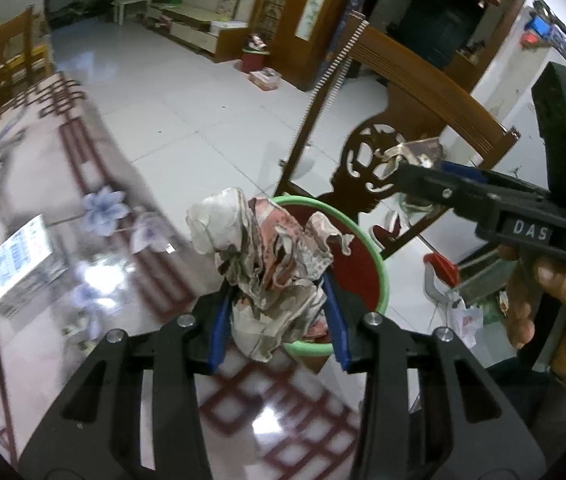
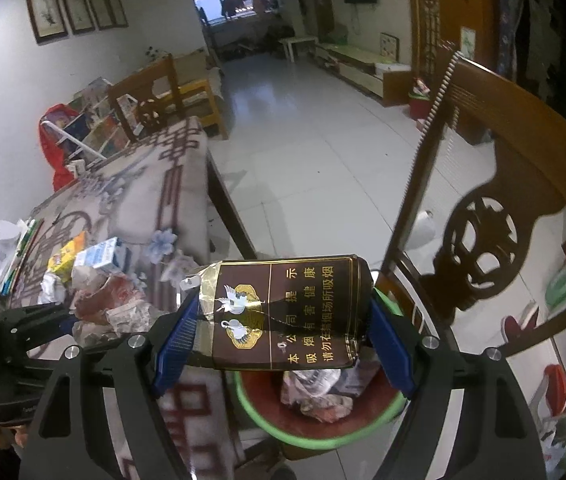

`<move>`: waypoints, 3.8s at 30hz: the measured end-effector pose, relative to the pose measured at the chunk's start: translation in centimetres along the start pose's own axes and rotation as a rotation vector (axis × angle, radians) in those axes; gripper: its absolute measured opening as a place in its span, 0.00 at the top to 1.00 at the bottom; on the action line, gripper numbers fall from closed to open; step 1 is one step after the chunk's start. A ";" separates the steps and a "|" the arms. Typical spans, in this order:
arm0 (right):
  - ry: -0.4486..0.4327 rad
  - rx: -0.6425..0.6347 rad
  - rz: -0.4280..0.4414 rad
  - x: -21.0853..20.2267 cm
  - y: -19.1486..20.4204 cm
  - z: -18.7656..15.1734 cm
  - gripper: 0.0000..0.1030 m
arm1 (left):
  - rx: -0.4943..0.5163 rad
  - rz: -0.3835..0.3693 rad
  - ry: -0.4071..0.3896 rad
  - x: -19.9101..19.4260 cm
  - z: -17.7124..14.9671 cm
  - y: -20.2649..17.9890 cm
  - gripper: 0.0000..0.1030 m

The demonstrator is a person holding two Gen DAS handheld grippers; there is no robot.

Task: Collect trash
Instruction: 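Carry the newspaper with the left gripper while the right gripper carries the cigarette box over the red bin, then open both grippers over the red bin to drop the newspaper and box, then move both open grippers back over the remaining trash on the table, then grasp the silver foil wrapper with the left gripper while the right gripper grasps the white milk carton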

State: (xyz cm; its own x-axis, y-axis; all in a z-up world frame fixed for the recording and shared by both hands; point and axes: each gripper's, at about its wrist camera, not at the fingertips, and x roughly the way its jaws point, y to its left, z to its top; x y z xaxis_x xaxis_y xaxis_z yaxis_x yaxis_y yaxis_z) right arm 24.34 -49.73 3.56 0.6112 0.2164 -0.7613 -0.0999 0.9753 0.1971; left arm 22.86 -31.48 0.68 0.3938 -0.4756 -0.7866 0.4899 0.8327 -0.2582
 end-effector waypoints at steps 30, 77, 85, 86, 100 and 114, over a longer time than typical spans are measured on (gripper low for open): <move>-0.029 0.104 -0.023 0.5 -3.1 1.0 0.09 | 0.036 -0.046 0.033 4.5 0.9 -3.8 0.06; 0.131 -0.520 0.201 13.0 25.2 -0.2 0.08 | -0.450 0.333 -0.122 -13.9 -12.1 24.6 0.06; 0.124 -0.669 0.225 17.0 28.9 0.4 0.08 | -0.456 0.343 -0.099 -11.9 -12.4 26.8 0.06; 0.121 -0.684 0.237 17.4 29.1 0.5 0.08 | -0.457 0.341 -0.096 -11.7 -12.4 27.0 0.06; 0.138 -0.961 0.283 21.9 32.4 0.6 0.08 | -0.439 0.361 -0.059 -9.5 -11.8 28.2 0.06; 0.165 -0.993 0.260 20.9 33.3 -1.4 0.37 | -0.414 0.389 -0.009 -7.1 -11.3 28.0 0.52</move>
State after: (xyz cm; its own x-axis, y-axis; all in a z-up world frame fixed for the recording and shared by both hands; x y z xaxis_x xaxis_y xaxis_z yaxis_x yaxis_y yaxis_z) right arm 32.66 -12.71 -6.63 0.3708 0.3561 -0.8577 -0.8605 0.4791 -0.1731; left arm 24.98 -1.58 -7.36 0.4918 -0.1124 -0.8634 -0.0377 0.9880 -0.1501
